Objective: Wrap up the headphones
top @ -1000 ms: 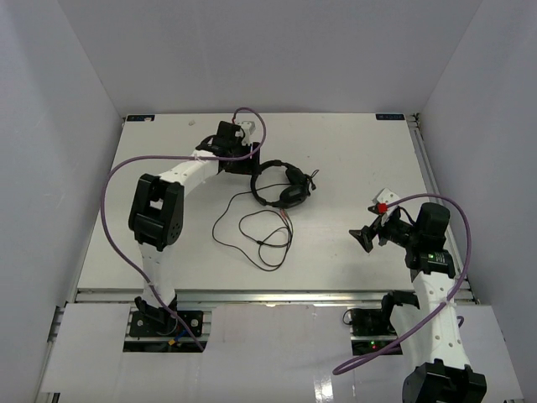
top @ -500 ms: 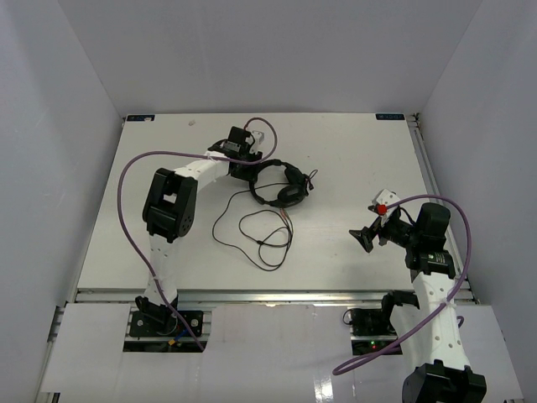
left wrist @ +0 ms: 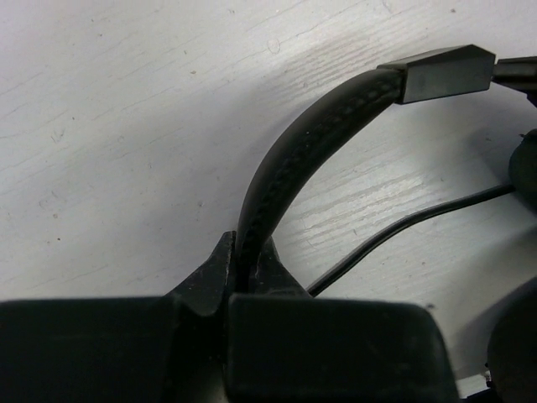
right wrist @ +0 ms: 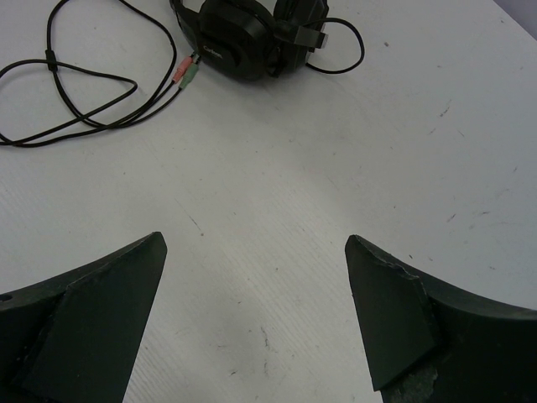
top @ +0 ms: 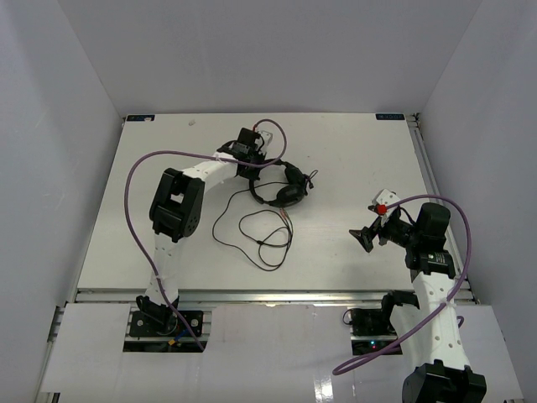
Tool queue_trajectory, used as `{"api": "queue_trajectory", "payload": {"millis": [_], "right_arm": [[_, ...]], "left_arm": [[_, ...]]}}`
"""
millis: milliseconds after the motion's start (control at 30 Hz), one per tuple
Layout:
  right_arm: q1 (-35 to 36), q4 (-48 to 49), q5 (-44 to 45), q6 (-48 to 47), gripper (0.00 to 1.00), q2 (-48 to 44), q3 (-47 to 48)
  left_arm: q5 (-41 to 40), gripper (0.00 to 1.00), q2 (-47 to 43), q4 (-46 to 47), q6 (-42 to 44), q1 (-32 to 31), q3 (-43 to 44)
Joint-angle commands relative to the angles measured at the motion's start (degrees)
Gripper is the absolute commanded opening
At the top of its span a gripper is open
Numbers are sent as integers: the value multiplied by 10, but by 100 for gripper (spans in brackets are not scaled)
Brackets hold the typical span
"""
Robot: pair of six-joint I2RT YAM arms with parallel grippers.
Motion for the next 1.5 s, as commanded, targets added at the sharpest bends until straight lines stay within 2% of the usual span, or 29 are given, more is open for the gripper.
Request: {"api": "queue_trajectory", "payload": {"millis": [0,167,400,567,667,733,800,867,967,1100,1267,1333,1467], "right_arm": [[-2,19,-5,-5,94,-1,-5],[-1,-8,-52,-31,93,-11,-10],[1,-78,-176,-135,90,-16,-6],[4,-93,-234,-165,90,9,21],[15,-76,-255,-112,90,46,87],[44,-32,-249,-6,90,81,127],[80,28,-207,87,90,103,151],[109,95,-201,156,90,125,164],[130,139,-176,234,90,161,180],[168,128,-155,230,90,199,198],[242,195,-90,282,90,236,219],[264,209,-69,268,90,258,234],[297,244,-103,253,90,306,279]], "left_arm": [[-4,0,-46,21,6,-3,-29],[18,0,-159,66,-8,-3,-116],[93,0,-438,146,-67,-3,-330],[109,0,-586,141,-100,-3,-470],[153,0,-654,128,-132,-3,-508],[186,0,-688,125,-164,-4,-526],[214,0,-724,128,-195,-4,-535],[233,0,-741,130,-222,-3,-531],[254,0,-750,129,-263,-4,-500],[238,0,-739,109,-298,-4,-405],[214,0,-698,89,-336,-4,-291],[205,0,-679,87,-346,-4,-251],[190,0,-655,83,-361,-4,-205]]}}
